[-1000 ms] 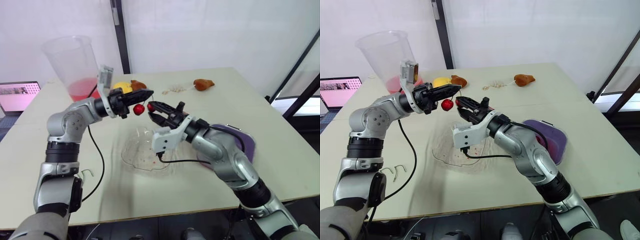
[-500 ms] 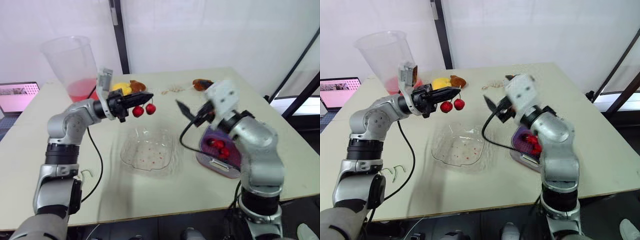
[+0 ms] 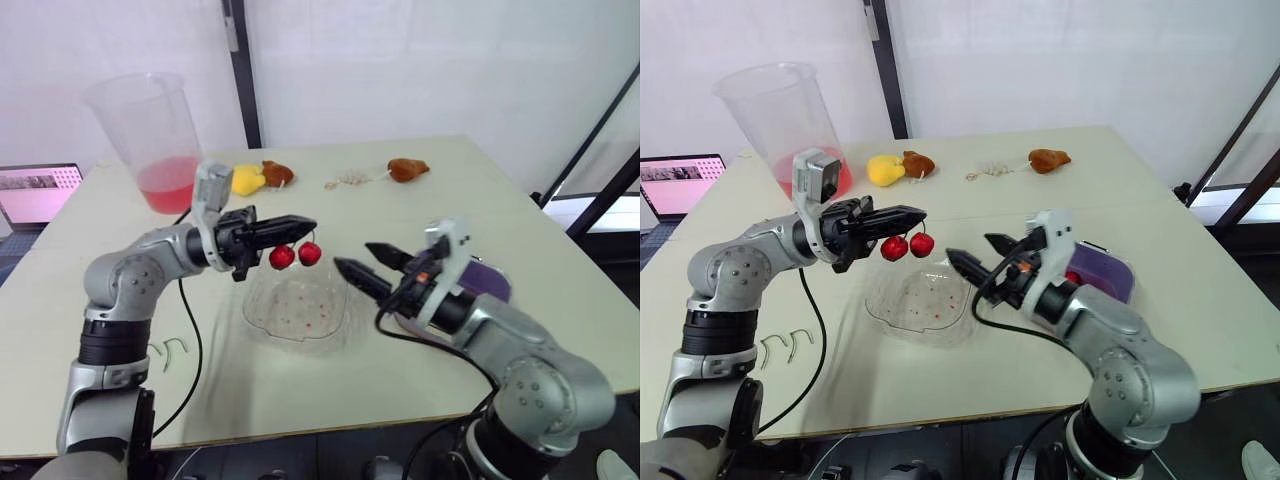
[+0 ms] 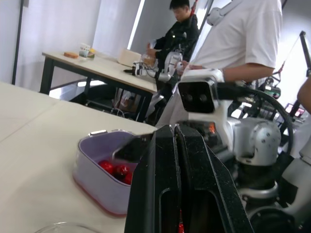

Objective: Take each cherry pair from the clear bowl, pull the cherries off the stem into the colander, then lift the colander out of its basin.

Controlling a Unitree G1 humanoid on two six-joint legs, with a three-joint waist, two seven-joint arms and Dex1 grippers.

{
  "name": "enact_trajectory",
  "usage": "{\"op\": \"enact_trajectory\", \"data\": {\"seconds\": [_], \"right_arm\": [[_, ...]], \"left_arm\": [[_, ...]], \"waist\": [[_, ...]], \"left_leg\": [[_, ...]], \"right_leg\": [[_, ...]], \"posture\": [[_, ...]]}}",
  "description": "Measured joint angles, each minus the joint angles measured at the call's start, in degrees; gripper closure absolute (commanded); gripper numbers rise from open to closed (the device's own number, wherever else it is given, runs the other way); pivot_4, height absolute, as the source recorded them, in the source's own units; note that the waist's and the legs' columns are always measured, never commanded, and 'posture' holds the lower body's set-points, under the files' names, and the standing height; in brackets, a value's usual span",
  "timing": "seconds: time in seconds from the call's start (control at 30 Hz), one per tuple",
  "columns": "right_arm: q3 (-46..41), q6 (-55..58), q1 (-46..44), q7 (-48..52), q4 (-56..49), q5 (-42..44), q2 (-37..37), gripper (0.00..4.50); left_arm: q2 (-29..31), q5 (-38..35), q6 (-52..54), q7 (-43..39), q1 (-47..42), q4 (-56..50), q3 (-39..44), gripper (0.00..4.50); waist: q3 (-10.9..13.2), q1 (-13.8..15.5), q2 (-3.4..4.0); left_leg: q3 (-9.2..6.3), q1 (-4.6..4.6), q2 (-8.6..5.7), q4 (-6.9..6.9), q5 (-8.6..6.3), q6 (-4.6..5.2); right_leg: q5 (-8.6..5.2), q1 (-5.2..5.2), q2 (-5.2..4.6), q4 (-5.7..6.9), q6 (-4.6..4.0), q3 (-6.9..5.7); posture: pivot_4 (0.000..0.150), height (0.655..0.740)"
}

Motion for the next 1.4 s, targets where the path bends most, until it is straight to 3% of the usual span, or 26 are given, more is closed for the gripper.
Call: {"op": "enact_trajectory", "data": {"seconds": [0.73, 0.87, 1.1, 1.2, 1.3, 1.4], "right_arm": [[3.01, -9.58, 1.6, -11.34, 5.31, 17.36, 0.9, 0.06], [3.82, -10.14, 1.6, -13.45, 6.95, 20.36, 0.82, 1.31], [4.67, -11.01, 1.6, -16.56, 7.83, 23.82, -1.17, 1.31], [4.96, -11.55, 1.68, -17.79, 8.0, 25.67, -1.54, 2.11], [5.24, -12.08, 1.91, -19.0, 8.04, 27.4, -2.1, 3.51], [5.62, -12.77, 1.99, -20.28, 8.16, 29.17, -3.12, 3.51]], "left_arm": [[-1.78, -1.11, 0.18, 2.89, 0.11, -1.26, -0.32, 4.5], [-2.24, -1.11, 0.18, 2.97, 0.1, -1.27, -0.45, 4.5], [-2.1, -1.01, 0.04, 2.7, 0.1, -1.25, -0.45, 4.5], [-2.09, -0.82, -0.29, 2.59, 0.1, -1.21, -0.45, 4.5], [-2.09, -0.5, -0.89, 2.5, 0.1, -1.17, -0.47, 4.5], [-2.1, -0.25, -1.15, 2.21, 0.1, -1.05, -0.49, 4.5]], "waist": [[0.0, 0.02, 0.0], [0.0, 0.01, 0.0], [0.0, 0.02, 0.0], [0.0, 0.03, 0.0], [0.0, 0.04, 0.0], [0.0, 0.04, 0.0]], "left_leg": [[0.0, 0.0, -0.02, 0.0, 0.0, -0.01], [0.0, 0.0, -0.02, 0.0, 0.0, 0.0], [0.0, 0.0, -0.02, 0.0, 0.0, 0.0], [0.0, 0.0, -0.01, -0.01, 0.0, 0.0], [0.0, 0.0, -0.02, 0.0, 0.0, 0.0], [0.0, 0.0, -0.02, 0.0, 0.0, 0.0]], "right_leg": [[0.0, 0.0, -0.01, -0.04, 0.0, -0.01], [0.0, 0.0, -0.01, -0.04, 0.0, 0.0], [0.0, 0.0, 0.0, -0.05, 0.0, -0.01], [0.0, 0.0, 0.0, -0.05, 0.0, 0.0], [0.0, 0.01, -0.01, -0.05, 0.0, -0.01], [0.0, 0.0, 0.0, -0.05, 0.0, -0.01]], "posture": [[0.15, 0.74], [0.15, 0.74], [0.15, 0.74], [0.15, 0.74], [0.15, 0.74], [0.15, 0.74]]}}
